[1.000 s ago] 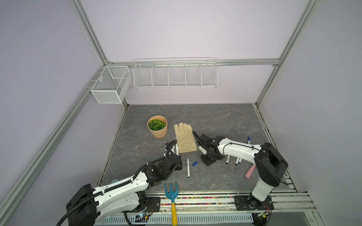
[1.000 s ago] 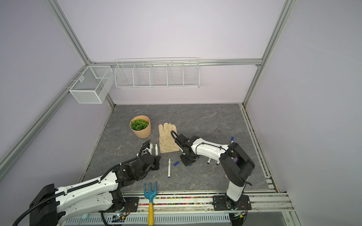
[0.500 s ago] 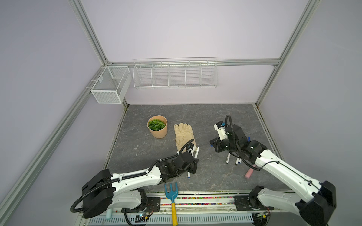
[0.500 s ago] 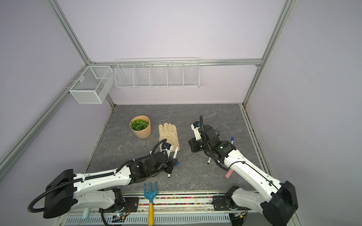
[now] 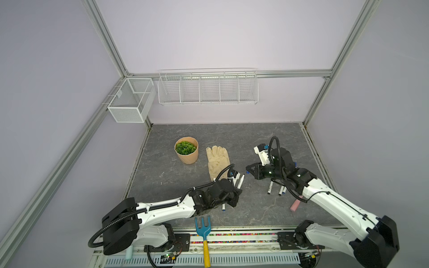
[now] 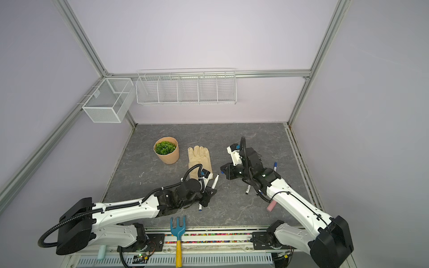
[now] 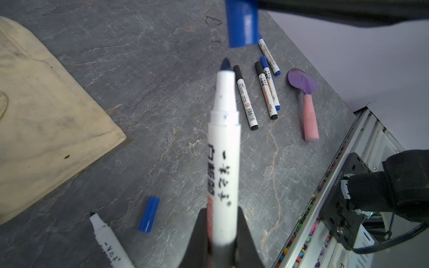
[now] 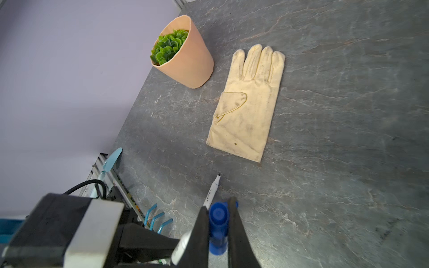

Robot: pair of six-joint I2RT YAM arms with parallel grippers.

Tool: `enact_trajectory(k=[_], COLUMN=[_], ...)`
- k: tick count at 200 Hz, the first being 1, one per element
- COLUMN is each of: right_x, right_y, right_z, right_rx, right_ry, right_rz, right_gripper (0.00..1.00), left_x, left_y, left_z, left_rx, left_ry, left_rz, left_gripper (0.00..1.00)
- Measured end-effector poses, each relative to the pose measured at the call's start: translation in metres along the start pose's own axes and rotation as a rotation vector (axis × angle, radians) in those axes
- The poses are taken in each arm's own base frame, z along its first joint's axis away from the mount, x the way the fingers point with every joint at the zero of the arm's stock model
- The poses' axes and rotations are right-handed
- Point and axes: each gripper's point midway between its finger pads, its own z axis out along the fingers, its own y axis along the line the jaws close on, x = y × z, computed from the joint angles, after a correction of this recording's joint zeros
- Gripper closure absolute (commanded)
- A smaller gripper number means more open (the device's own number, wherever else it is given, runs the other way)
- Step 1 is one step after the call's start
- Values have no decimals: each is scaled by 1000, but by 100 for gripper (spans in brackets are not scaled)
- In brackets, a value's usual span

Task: Insert the pens into the pen caps
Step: 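Lift the blue cap with the right gripper toward the marker held by the left gripper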

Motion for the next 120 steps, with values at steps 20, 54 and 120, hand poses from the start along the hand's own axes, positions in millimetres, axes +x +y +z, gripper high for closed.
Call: enact_trajectory(k=[20, 54, 120], right_x=[2, 5, 11], right_y=[5, 12, 18], right_z=[2, 2, 0], right_rx=[-32, -68, -99], right_ry=[19, 36, 77], right_rz=[-1, -7, -19], right_gripper=[94, 94, 94], left_x=[0, 0, -7], left_y=[-1, -2, -3], left_z=[0, 0, -2], left_rx=[5, 8, 9], left_ry=[-1, 0, -31], left_rz=[6, 8, 7], left_gripper=[100, 100, 100])
